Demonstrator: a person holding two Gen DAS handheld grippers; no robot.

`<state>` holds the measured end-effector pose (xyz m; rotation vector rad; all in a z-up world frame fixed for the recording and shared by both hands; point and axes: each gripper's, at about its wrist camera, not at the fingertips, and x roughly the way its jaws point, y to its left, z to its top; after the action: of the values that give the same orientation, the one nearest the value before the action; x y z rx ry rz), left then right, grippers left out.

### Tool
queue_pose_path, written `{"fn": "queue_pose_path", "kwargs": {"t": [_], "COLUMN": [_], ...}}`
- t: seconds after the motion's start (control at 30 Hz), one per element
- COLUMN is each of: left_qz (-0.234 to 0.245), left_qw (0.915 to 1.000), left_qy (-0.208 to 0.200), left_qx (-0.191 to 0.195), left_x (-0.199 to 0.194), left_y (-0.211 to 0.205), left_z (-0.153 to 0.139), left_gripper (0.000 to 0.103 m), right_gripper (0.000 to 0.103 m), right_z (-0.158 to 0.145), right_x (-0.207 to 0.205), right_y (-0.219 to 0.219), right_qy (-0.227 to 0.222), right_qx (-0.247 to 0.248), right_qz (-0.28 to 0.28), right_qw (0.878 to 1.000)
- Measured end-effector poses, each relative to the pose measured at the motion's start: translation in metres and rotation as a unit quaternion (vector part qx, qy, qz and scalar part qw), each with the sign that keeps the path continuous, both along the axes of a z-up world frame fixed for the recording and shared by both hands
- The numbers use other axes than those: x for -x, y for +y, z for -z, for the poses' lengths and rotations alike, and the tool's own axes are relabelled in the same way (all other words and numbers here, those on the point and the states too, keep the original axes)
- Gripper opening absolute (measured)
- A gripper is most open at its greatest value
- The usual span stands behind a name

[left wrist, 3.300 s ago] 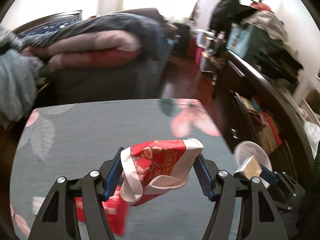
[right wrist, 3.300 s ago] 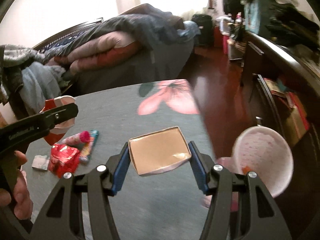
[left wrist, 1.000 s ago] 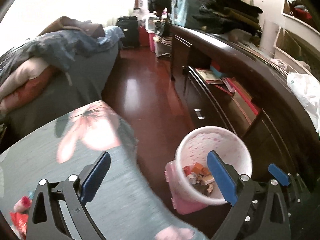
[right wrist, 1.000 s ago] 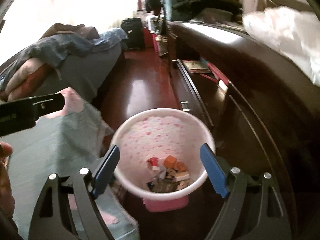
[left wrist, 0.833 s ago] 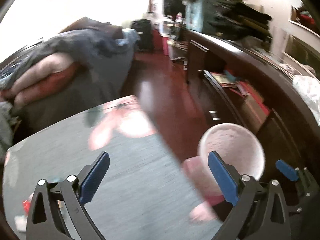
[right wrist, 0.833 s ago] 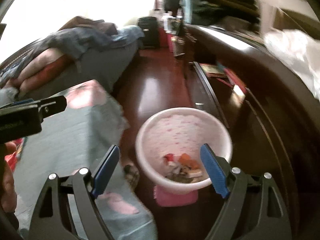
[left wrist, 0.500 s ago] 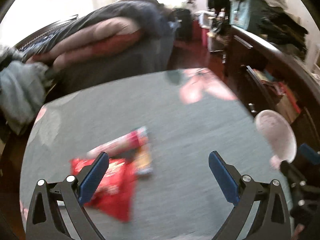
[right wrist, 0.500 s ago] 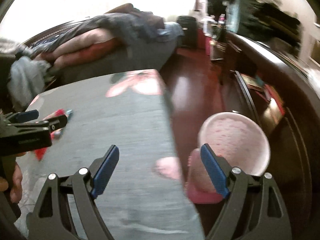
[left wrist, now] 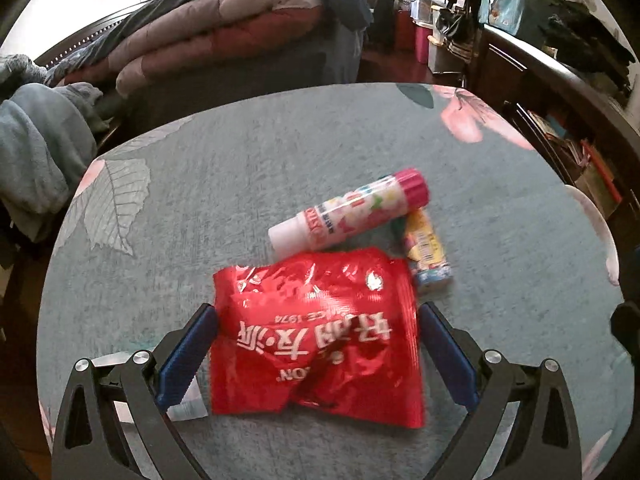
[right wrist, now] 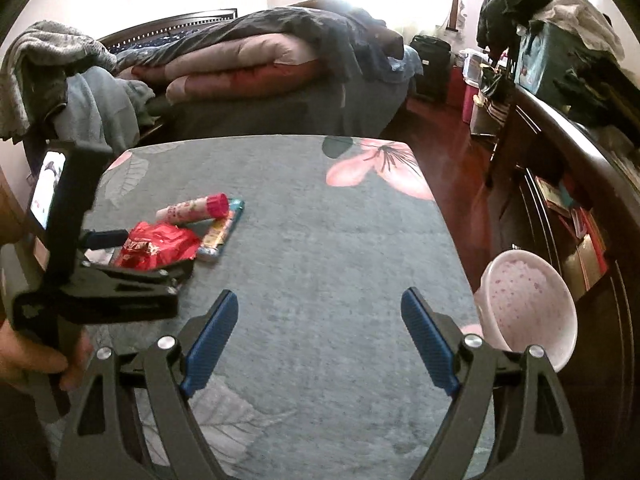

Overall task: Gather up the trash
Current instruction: 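Grasp the red snack bag with the left tool while the right tool grasps the teal wrapper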

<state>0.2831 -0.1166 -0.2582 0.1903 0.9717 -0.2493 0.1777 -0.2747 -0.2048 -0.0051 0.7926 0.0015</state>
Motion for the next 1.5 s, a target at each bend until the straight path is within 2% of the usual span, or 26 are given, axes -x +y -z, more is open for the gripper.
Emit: {"fn": "queue_pose_path", "kwargs": {"t": [0.17, 0.27, 0.37, 0.63, 0.83, 0.97, 1.13, 1.23, 1.37, 1.5], "left_qz": [-0.004, -0.01, -0.017, -0.078, -0.141, -0.178, -0.21, -0.224, -0.237, -0.244], "left_qw": [0.9997, 0.9989, 0.9971, 0.9874, 0.9774, 0.9714, 0.9644, 0.96, 0.9557, 0.9529], "left_qy": [-0.02, -0.026, -0.029, -0.081, -0.11, -0.119, -0.119, -0.121, -0.121, -0.118], "left_qx": [0.014, 0.037, 0.068, 0.112, 0.112, 0.103, 0.108, 0.116, 0.126, 0.136], "left_x": [0.002, 0.0, 0.0, 0.026, 0.046, 0.056, 0.064, 0.071, 0.075, 0.077], "left_y": [0.008, 0.017, 0.029, 0.088, 0.151, 0.185, 0.22, 0.237, 0.255, 0.266], "left_z": [-0.003, -0.008, -0.015, -0.053, -0.072, -0.072, -0.065, -0.063, -0.061, -0.058], "left_gripper": [0.076, 0.062, 0.057, 0.055, 0.055, 0.055, 0.055, 0.055, 0.055, 0.055], "right_gripper": [0.085, 0.085, 0.085, 0.085, 0.085, 0.085, 0.087, 0.091, 0.094, 0.094], "right_z": [-0.001, -0.004, -0.008, -0.009, 0.007, 0.019, 0.032, 0.038, 0.045, 0.045], "right_x": [-0.008, -0.012, -0.015, -0.025, -0.042, -0.054, -0.062, -0.068, -0.078, -0.084], "right_y": [0.008, 0.012, 0.02, 0.065, 0.128, 0.17, 0.222, 0.24, 0.259, 0.263], "right_qy": [0.004, 0.003, -0.003, 0.005, 0.035, 0.051, 0.063, 0.072, 0.068, 0.069], "right_qx": [-0.004, -0.013, -0.015, -0.03, -0.057, -0.052, -0.02, -0.026, 0.013, 0.013], "right_qz": [0.003, 0.002, 0.0, -0.046, -0.112, -0.144, -0.188, -0.214, -0.233, -0.246], "right_qw": [1.0, 1.0, 1.0, 0.998, 0.992, 0.987, 0.98, 0.974, 0.97, 0.967]}}
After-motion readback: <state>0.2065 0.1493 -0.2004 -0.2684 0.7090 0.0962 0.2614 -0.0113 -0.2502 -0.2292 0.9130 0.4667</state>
